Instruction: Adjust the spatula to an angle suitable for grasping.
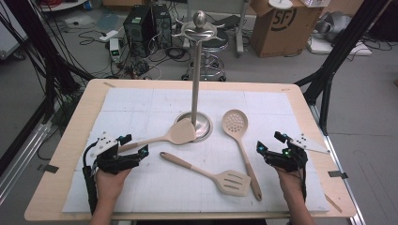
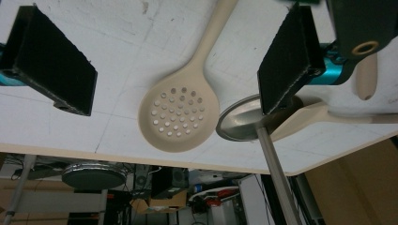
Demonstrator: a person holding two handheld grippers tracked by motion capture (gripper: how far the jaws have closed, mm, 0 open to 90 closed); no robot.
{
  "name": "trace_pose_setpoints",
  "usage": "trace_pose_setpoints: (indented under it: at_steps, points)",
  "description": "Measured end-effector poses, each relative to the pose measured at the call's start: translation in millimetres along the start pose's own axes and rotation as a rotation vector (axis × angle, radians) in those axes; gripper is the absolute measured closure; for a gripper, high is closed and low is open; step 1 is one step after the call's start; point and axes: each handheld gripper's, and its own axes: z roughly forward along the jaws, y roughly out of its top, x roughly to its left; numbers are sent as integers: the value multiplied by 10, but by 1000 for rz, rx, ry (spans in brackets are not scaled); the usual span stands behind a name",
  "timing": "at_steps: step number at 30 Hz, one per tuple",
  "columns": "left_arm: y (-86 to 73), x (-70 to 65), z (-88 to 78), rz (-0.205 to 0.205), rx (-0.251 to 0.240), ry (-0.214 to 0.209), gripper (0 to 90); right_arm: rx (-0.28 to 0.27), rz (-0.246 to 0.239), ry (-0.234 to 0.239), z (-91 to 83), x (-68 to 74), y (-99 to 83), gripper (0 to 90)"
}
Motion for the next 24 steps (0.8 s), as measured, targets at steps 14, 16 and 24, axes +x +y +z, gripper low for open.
trace_pose_setpoints:
  at_steps: [14,16,24]
  points:
    - [2,-29,-11,-3,-4,-3,228,6,7,5,7,7,-3,115]
    - [-3,-39,-12,-9,2,-2,239,6,2,7,9,7,-3,115]
    - [20,-25,39,-56,13,10,377,5,9,6,2,7,-2,116]
